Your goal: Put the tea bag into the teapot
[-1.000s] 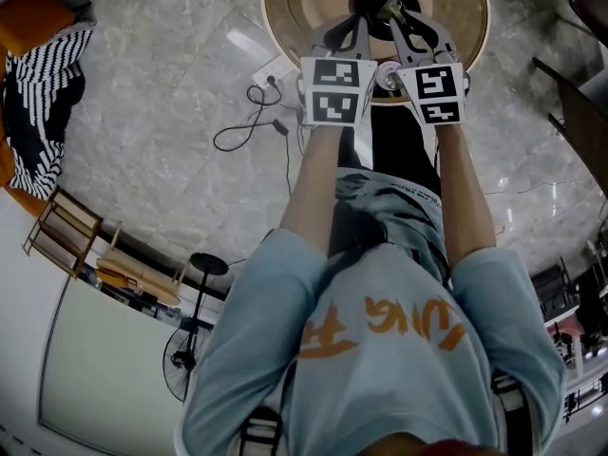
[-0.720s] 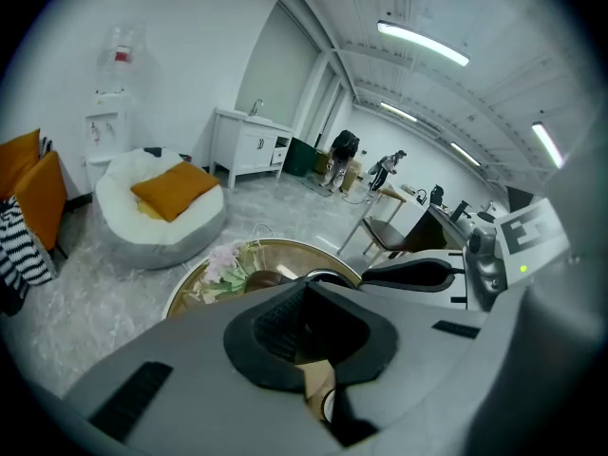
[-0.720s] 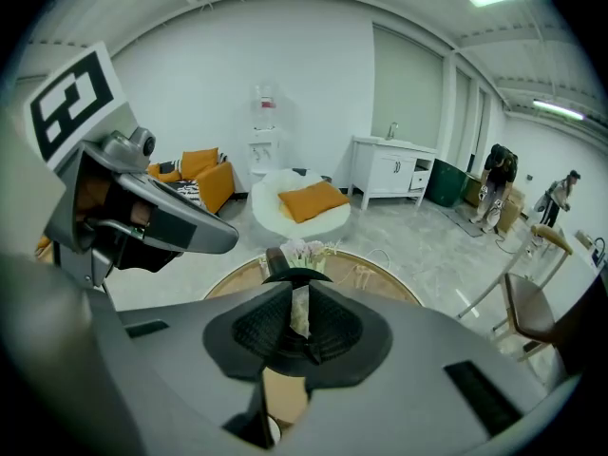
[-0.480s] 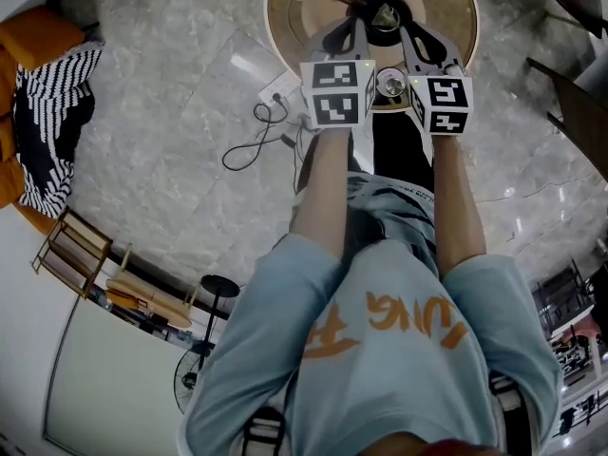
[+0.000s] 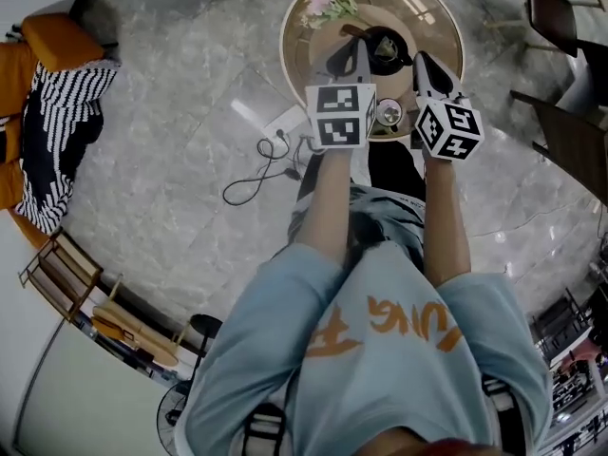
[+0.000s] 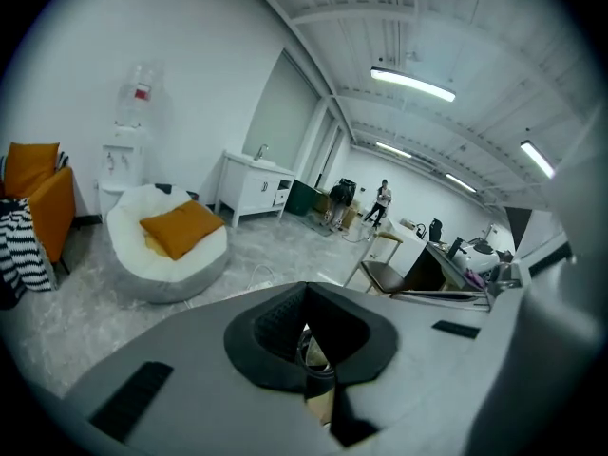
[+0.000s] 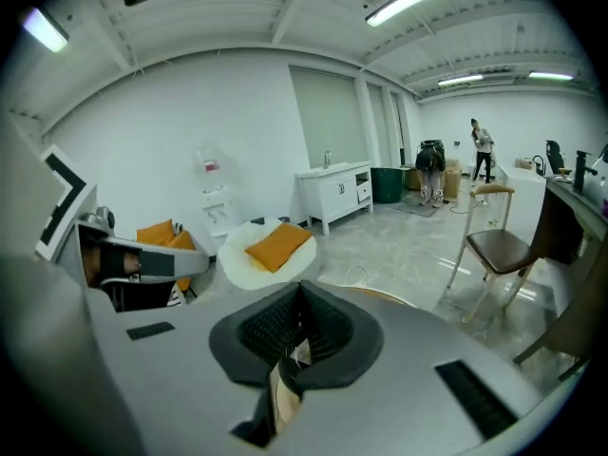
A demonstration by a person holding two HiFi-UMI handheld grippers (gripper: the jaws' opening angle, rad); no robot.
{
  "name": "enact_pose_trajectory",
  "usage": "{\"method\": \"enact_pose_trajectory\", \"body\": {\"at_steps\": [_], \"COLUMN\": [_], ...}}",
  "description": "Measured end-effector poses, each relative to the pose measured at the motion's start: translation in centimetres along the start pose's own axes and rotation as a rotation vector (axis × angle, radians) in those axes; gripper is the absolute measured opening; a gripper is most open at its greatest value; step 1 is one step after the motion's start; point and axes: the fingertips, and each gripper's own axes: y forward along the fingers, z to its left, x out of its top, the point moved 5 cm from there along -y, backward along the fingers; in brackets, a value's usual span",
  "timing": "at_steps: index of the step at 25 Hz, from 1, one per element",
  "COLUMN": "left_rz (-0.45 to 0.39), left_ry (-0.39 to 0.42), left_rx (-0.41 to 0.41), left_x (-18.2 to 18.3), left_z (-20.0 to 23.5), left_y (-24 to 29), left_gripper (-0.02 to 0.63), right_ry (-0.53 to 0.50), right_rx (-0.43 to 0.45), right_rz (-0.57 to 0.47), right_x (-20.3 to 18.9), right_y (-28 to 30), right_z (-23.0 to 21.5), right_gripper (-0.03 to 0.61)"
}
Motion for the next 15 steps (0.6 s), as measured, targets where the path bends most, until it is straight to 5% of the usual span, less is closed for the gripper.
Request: {"method": "enact_pose_trajectory", "body": {"at_steps": [10, 15], "left_rz": [-0.196, -0.325], "left_ry": [0.052, 0.159], "left_rx": [0.002, -0.034], "left_x": [9.7, 16.4], "left_z": [0.6, -1.2], "left_y": [-4.3, -6.1], "left_gripper": [0.025, 0.025], "right_ry": [0.06, 0.023], "right_rx": [0.019, -0.007], "right_rz": [-0.246, -0.386], "right_x": [9.6, 15.0], "right_y": [-3.8, -6.5], "right_z": [1.6, 1.2], "right_gripper": [0.014, 0.014]}}
